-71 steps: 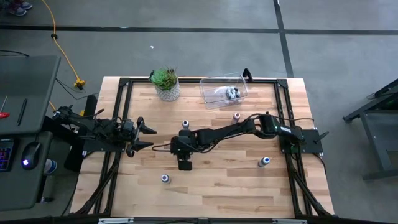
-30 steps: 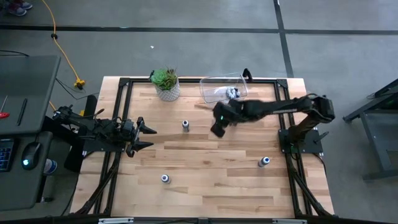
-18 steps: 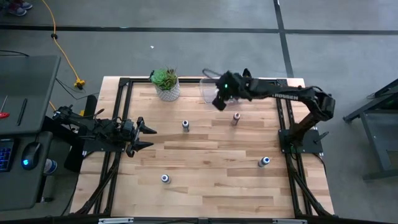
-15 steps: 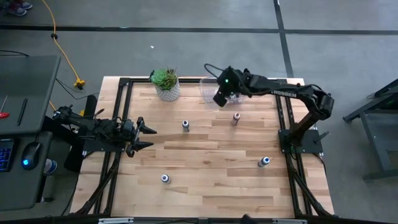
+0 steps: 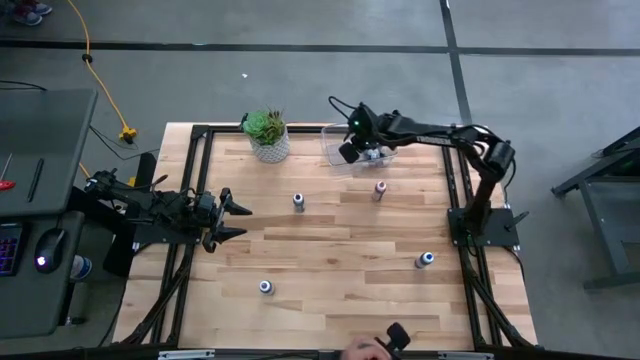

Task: Pick & Place food coloring
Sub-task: Put the small blue food coloring bottle into the bin

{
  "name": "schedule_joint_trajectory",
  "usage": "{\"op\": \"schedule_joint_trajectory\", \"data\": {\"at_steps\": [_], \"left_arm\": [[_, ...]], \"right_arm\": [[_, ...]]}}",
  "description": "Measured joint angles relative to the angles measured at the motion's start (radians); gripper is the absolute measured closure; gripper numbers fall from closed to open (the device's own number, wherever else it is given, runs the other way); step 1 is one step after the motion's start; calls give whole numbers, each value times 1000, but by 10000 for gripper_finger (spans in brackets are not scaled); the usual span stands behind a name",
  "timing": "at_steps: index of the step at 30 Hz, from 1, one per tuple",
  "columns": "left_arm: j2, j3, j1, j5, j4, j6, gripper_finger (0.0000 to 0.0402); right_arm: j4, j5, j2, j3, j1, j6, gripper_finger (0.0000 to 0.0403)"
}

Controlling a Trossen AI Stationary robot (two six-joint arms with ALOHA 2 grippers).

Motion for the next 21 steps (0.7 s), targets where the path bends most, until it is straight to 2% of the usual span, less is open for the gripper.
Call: {"op": "schedule_joint_trajectory", "data": {"at_steps": [12, 21], "left_arm": [[0, 0, 0, 0, 0, 0, 130], [0, 0, 0, 0, 0, 0, 130]], "right_arm": [[62, 94, 96, 0, -10, 177, 364], [57, 151, 103, 0, -15, 259, 364]]}}
